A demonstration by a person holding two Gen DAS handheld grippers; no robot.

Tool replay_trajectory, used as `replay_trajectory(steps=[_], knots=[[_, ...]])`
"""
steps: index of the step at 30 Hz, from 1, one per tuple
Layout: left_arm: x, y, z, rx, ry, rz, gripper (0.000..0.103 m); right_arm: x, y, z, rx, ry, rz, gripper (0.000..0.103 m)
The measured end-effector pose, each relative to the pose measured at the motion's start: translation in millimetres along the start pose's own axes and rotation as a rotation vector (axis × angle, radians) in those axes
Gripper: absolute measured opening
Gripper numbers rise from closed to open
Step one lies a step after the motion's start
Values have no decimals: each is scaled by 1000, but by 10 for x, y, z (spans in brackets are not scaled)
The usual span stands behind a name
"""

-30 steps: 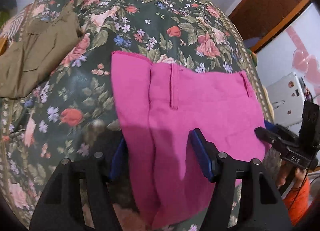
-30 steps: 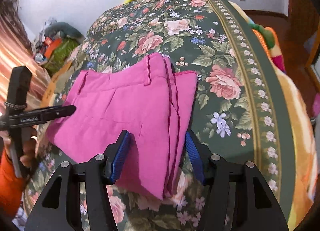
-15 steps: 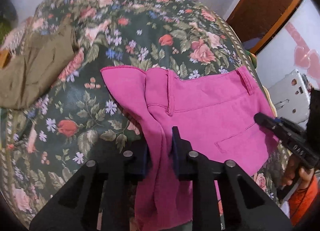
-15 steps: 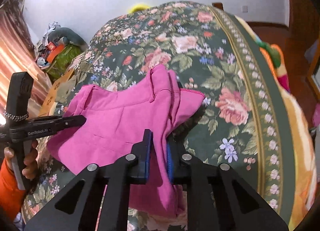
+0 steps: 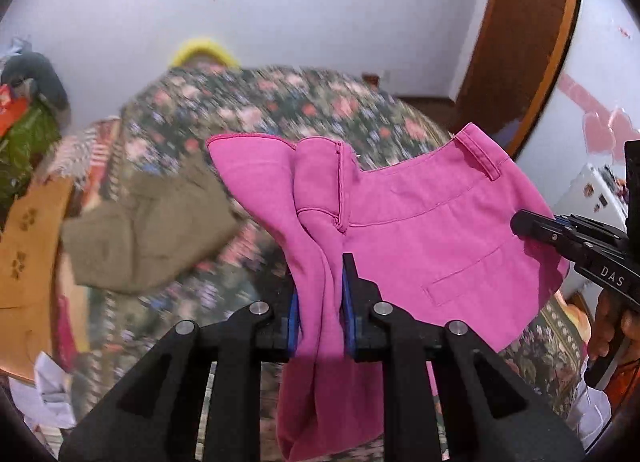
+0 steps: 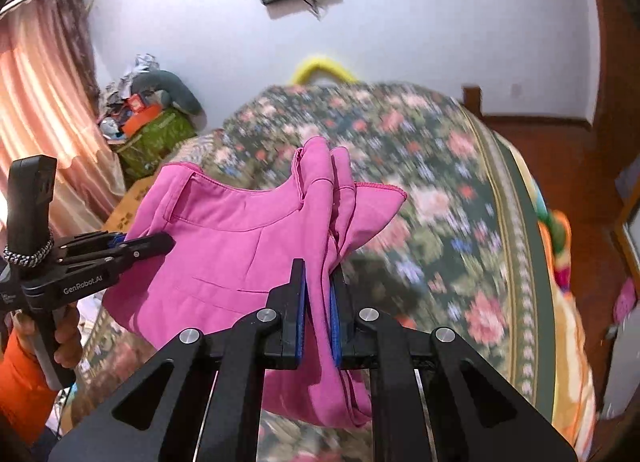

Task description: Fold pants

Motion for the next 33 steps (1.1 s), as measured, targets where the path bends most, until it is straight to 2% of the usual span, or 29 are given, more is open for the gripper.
replay_trajectory(steps=[8, 13, 19, 26, 31, 33], knots=[[-237, 308, -813, -61, 92, 78, 18, 362, 536, -630, -97, 46, 44, 9], [-132, 373, -1406, -109, 165, 82, 18, 800, 821, -1032, -159, 72, 44, 9], [259, 324, -2102, -163, 237, 44, 18, 1482, 913, -1382, -204, 92, -2, 9], [946, 204, -2625, -189, 311, -26, 18, 2260, 849, -1550, -205, 98, -72, 9], [1377, 64, -2783, -195, 327, -76, 19, 2676, 762, -1554, -211, 83, -133, 9], [1534, -18, -2859, -219, 299, -102, 19, 2802, 696, -1539, -220, 64, -159, 9]])
Point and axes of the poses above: each gripper's, at about its wrist camera, not at the fingertips, and x roughly the way its jaws point, z to its right, y to its top, the point moved 1 cm from there along x, roughly the way its jaws point, and after that the axes turned 1 degree about y, right-handed, at the moved point
